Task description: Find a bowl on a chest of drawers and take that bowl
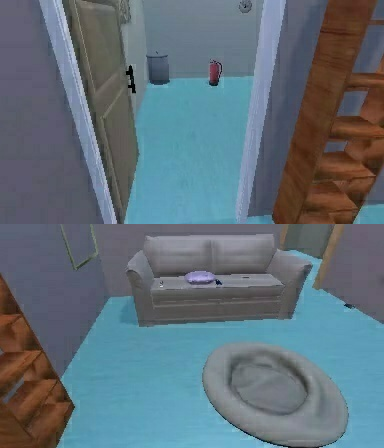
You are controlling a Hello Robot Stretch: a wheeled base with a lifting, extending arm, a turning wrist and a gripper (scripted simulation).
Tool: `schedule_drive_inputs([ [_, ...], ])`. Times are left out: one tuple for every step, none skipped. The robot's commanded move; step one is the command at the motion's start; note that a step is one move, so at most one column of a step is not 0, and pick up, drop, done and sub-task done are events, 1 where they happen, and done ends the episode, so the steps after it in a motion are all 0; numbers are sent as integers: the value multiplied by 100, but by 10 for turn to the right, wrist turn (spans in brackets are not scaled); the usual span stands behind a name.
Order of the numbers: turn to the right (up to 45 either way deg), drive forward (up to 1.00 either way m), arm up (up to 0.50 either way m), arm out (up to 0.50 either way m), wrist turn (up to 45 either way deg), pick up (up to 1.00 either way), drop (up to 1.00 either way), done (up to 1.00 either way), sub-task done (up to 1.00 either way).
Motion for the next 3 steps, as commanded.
schedule_drive_inputs([
  [0,100,0,0,0,0,0,0,0],
  [0,35,0,0,0,0,0,0,0],
  [360,0,0,0,0,0,0,0,0],
])
